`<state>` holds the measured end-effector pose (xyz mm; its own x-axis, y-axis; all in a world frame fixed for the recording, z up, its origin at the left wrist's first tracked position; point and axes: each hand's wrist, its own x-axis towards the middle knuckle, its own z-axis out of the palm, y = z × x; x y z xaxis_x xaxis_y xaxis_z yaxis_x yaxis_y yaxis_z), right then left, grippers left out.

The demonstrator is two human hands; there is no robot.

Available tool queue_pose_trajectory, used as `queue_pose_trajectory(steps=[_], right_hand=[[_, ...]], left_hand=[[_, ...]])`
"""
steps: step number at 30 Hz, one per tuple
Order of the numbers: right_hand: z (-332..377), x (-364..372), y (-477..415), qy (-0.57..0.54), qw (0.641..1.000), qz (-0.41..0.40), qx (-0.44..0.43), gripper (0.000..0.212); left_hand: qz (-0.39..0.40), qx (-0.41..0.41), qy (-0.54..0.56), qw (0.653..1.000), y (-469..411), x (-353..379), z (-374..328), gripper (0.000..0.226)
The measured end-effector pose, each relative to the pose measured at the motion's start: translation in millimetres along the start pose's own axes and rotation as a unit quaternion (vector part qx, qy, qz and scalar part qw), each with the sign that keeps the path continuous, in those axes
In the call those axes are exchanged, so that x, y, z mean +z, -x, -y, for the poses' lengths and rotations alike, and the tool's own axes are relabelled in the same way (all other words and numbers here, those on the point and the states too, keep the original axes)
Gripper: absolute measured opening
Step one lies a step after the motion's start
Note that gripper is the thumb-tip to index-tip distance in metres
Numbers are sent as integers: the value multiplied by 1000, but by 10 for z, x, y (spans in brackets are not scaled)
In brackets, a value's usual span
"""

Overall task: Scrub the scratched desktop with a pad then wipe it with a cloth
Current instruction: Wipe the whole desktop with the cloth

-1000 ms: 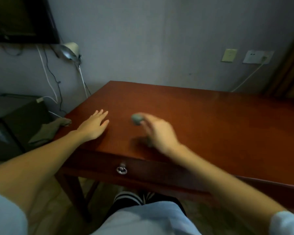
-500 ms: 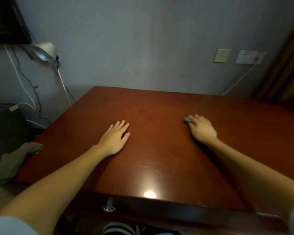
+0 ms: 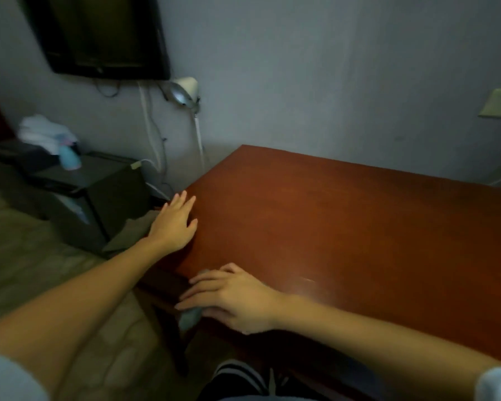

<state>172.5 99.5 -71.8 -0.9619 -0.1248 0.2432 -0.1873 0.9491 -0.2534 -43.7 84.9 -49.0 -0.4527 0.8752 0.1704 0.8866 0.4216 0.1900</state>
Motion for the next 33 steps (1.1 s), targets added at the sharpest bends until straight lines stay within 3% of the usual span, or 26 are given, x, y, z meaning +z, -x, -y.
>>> queue_pose_trajectory(steps=[3, 5, 7, 9, 12, 14, 16, 20, 26, 29, 33], right_hand=[[-274, -329, -30, -64, 990, -116, 49, 38], [-657, -646, 10, -71, 967, -202, 139, 38], [-1206, -928, 182, -15, 940, -229, 253, 36], [-1789, -1087, 543, 55, 889, -229, 392, 35], [-2307, -1106, 1213, 107, 767, -215, 594, 36], [-2439, -1076, 1405, 133, 712, -207, 657, 39], [-2496, -1025, 1265, 153, 730, -168, 645, 42], [-2306, -759, 497, 144, 836, -115, 516, 42], [-1197, -204, -679, 44, 958, -71, 276, 42], [-716, 64, -948, 0, 987, -16, 162, 45], [-385, 187, -1070, -26, 996, 27, 78, 48]], left_hand=[[9, -86, -6, 996, 197, -138, 452, 63], [31, -130, -6, 991, 296, -171, 675, 65], [55, -145, -1, 988, 334, -157, 785, 67], [59, -143, 7, 988, 294, -108, 800, 67], [44, -118, 14, 992, 112, -44, 681, 62], [37, -97, 28, 994, -21, -9, 556, 55], [20, -88, 39, 995, -106, 42, 460, 48], [-36, -92, 45, 994, -139, 142, 464, 44], [-33, -61, 70, 995, -32, 101, 602, 58], [-35, -60, 40, 997, 109, 46, 709, 61], [-3, -103, 18, 995, 333, -34, 908, 65]])
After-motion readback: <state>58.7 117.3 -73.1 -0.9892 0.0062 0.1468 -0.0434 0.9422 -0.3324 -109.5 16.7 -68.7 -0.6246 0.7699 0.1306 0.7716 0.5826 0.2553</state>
